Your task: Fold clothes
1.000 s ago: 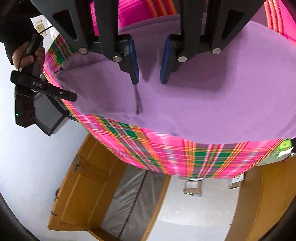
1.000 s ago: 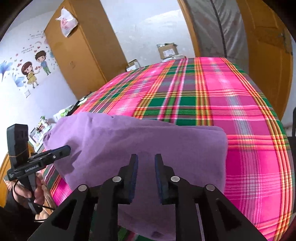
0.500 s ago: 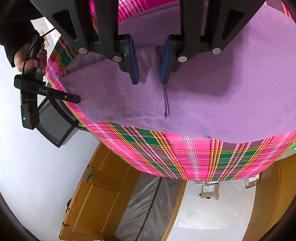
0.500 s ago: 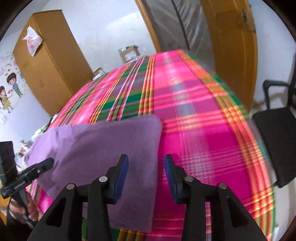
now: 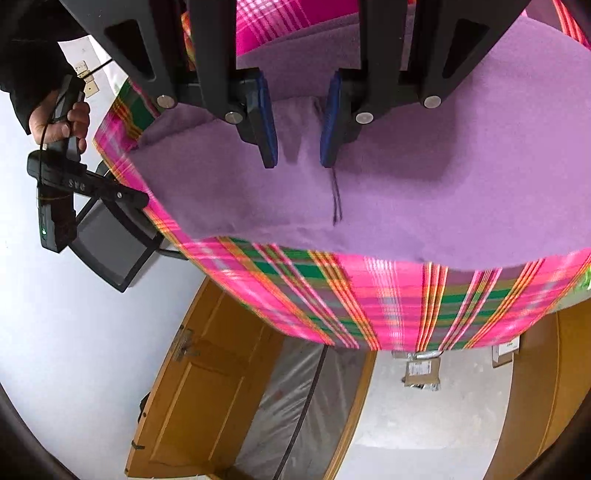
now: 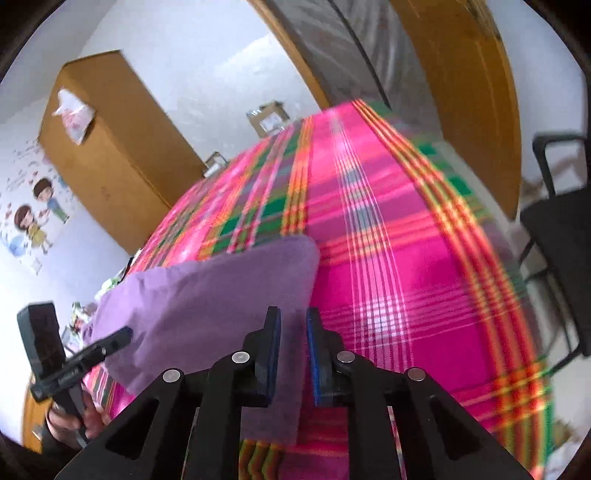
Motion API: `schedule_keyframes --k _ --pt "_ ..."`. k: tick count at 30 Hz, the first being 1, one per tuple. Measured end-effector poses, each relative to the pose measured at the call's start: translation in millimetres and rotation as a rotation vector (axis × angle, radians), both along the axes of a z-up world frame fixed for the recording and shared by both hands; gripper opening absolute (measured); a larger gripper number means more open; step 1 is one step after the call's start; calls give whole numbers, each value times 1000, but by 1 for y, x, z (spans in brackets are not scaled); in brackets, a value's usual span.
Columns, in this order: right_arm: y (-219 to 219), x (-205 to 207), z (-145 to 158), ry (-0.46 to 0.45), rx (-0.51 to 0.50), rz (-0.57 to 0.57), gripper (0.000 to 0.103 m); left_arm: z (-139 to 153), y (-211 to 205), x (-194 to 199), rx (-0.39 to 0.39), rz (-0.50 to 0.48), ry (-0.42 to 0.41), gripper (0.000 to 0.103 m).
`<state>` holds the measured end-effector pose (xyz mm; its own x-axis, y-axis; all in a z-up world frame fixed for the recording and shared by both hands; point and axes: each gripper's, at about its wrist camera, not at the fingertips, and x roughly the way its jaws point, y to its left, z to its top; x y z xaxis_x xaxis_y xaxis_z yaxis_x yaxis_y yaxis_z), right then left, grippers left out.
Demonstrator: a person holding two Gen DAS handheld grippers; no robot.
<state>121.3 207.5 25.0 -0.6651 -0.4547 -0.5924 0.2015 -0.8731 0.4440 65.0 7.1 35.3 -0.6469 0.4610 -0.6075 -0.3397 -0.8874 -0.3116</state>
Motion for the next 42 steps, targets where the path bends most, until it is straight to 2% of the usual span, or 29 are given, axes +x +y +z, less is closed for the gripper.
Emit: schedule_keyframes --k 4,8,9,13,14,15,19,22,29,32,35,37,38,42 --pt "-17 19 8 43 49 95 17 -2 12 -2 -5 -50 -4 24" --pt "-39 28 -6 20 156 185 15 -12 22 -5 -21 -74 -39 24" --pt "-39 29 -9 12 174 188 11 -12 22 -4 -21 -76 -39 24" --pt "-28 35 -7 -1 221 168 11 -14 22 -3 -17 -74 -43 24" --pt "-26 36 -7 -3 228 162 13 -14 21 -2 -15 -72 -43 24" --pt "-25 37 -5 0 229 152 16 -14 21 -2 -15 -69 -40 24" --pt "-22 26 5 46 208 116 17 -14 21 -4 -16 -68 -42 24" --pt "-25 4 10 63 190 81 20 -11 22 -7 -21 -64 -37 24" --pt "-29 -62 3 13 107 1 21 -2 19 -45 -68 13 -26 24" --pt "-30 -78 -4 -26 103 -8 18 -5 20 -62 -66 28 -40 24" --pt "-28 -81 -2 -33 118 -16 15 -15 23 -74 -61 25 -105 24" --pt "-30 -79 2 -33 128 -20 16 -14 22 -71 -58 19 -91 26" --pt "-33 -75 6 -20 127 -18 20 -13 21 -70 -56 17 -87 26" --pt "-50 -63 18 27 106 50 20 -10 14 -59 -25 24 -80 26"
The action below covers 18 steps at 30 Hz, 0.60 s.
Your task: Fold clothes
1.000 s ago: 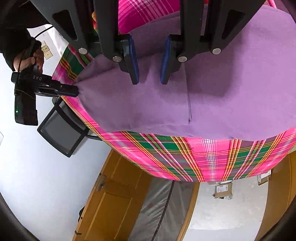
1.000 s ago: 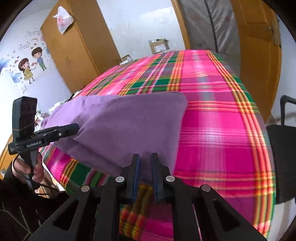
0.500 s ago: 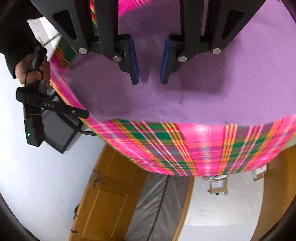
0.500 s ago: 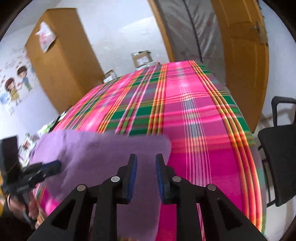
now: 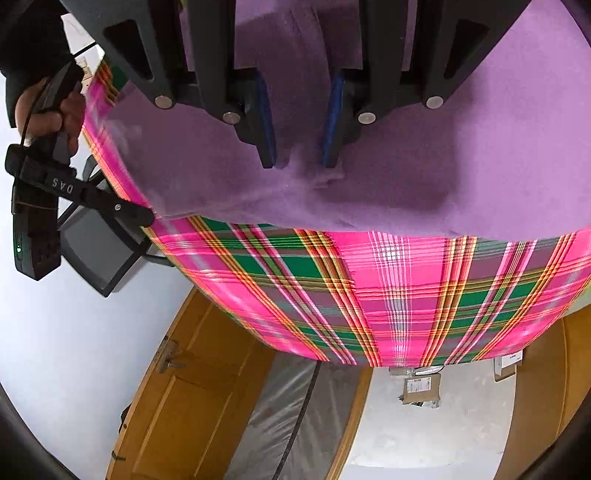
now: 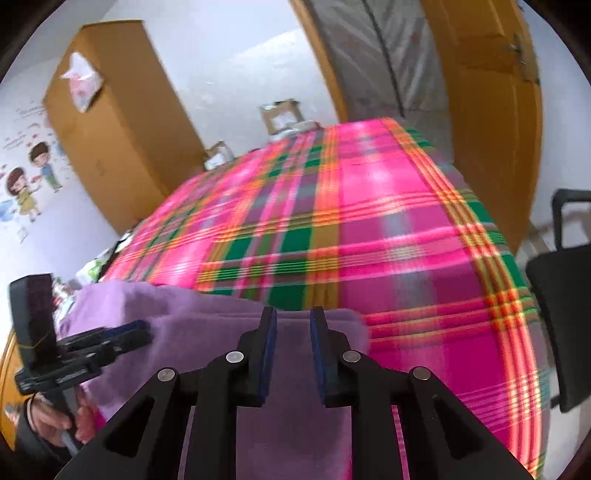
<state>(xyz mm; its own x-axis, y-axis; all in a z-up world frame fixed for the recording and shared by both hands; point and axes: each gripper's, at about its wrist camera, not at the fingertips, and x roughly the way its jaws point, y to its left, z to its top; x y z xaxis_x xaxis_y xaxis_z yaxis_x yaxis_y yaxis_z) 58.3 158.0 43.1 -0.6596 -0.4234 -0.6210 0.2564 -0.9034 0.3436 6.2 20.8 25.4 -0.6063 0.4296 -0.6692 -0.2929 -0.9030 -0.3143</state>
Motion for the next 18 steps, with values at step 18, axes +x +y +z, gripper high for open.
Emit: schedule_keyframes --k 18 --pt "-87 25 -5 -9 26 264 30 6 -146 73 -3 420 77 27"
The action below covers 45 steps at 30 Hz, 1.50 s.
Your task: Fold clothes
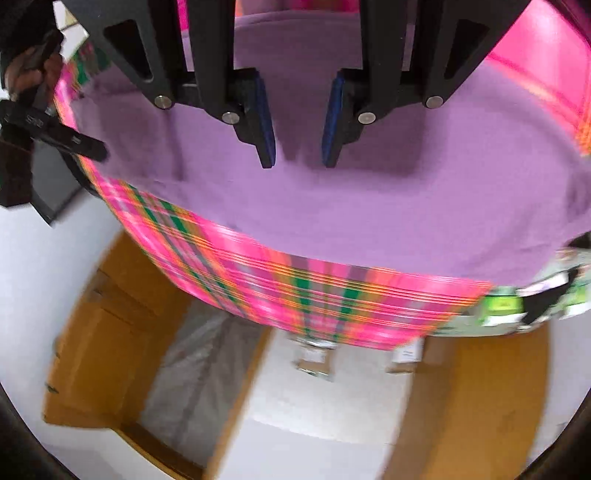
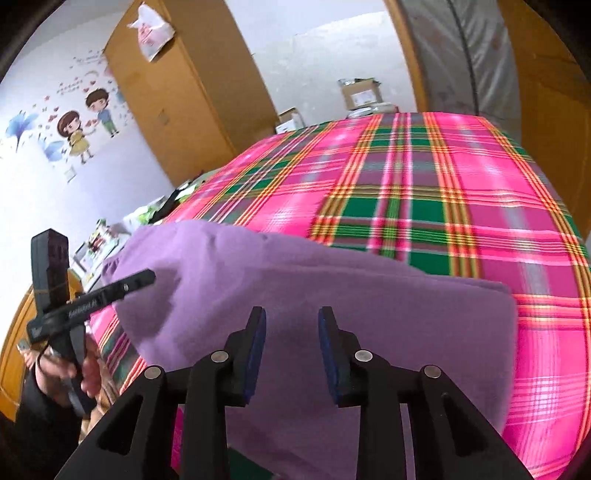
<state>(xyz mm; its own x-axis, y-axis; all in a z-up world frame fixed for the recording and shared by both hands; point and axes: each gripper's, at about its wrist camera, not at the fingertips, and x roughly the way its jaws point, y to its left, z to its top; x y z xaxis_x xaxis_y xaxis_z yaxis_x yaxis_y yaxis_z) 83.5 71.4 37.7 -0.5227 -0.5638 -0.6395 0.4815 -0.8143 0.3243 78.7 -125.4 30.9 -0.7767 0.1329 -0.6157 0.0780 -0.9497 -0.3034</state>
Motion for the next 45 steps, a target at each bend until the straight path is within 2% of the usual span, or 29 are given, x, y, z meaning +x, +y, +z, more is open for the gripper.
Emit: schedule_keyframes --k 6,11,14,20,26,33,38,45 --pt "-15 3 3 10 10 24 30 6 -74 36 2 240 54 34" --pt "-28 3 4 11 19 51 30 -2 -135 65 80 441 65 36" --pt "-36 3 6 17 23 70 30 -11 -158 73 127 497 58 36" --pt "-47 0 5 19 31 97 30 -30 -185 71 210 513 35 37" --pt "-54 -2 5 20 35 103 30 -33 -189 63 218 511 36 37" --pt "-59 -5 2 11 35 108 30 -36 -202 57 284 504 45 36" --pt "-61 -7 0 6 31 106 30 -38 -206 60 312 504 47 22" --pt "-60 -9 -2 -1 26 99 30 -15 -197 59 279 453 105 15"
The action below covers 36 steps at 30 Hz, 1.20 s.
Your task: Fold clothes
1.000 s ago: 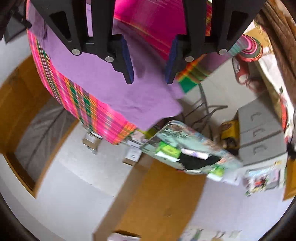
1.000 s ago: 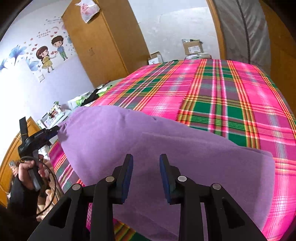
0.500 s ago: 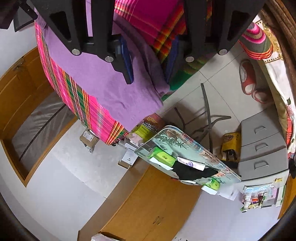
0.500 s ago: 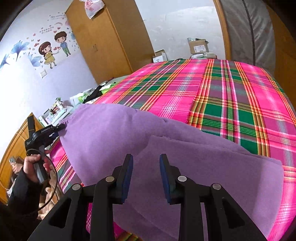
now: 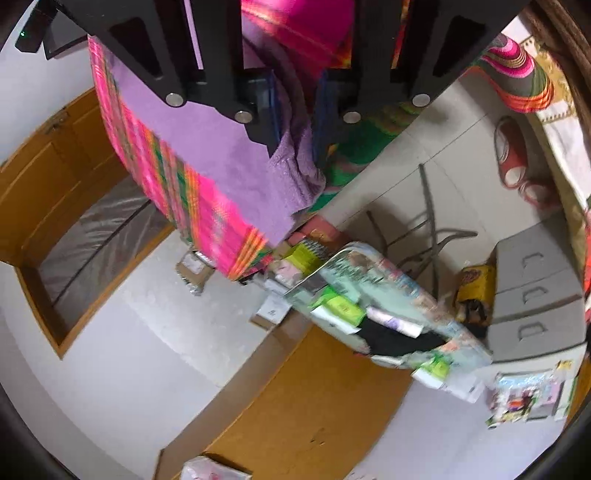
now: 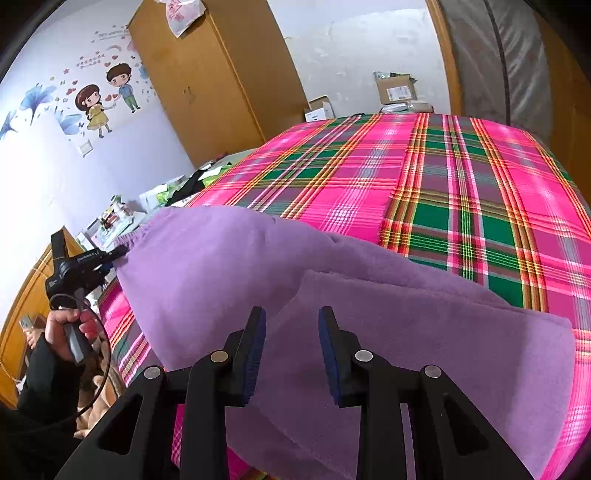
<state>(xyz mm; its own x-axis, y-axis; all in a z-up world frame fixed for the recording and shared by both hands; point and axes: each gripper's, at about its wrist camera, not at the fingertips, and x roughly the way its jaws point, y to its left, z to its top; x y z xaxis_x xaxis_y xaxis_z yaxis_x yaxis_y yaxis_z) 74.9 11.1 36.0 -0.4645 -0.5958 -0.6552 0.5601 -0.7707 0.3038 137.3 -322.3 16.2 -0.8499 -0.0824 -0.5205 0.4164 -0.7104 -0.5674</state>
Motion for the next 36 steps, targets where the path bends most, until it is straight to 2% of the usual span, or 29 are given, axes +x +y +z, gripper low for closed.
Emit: schedule_keyframes --k 3,8,15,19,25,28,30,34,36 --pt "2 0 -1 -5 -6 -8 30 22 11 -5 -47 -51 38 15" --pt "5 1 -3 -15 -21 -24 30 59 44 -21 -136 -197 101 15" --pt "14 2 -1 -17 -42 -57 30 92 128 -55 -247 -511 162 15" --pt "19 3 -1 -20 -47 -78 30 85 184 -65 -292 -713 151 15" --pt "23 4 -2 -28 -54 -96 30 47 245 -80 -322 -946 36 15" --pt "25 4 -3 -34 -56 -96 30 28 254 -85 -320 -989 -36 15" --pt "24 4 -3 -35 -58 -91 30 25 255 -81 -315 -998 -52 17" --pt "20 3 -1 -32 -71 -76 31 32 253 -63 -315 -1007 -10 30" --pt "18 1 1 -31 -84 -62 32 33 253 -57 -300 -1027 16 30"
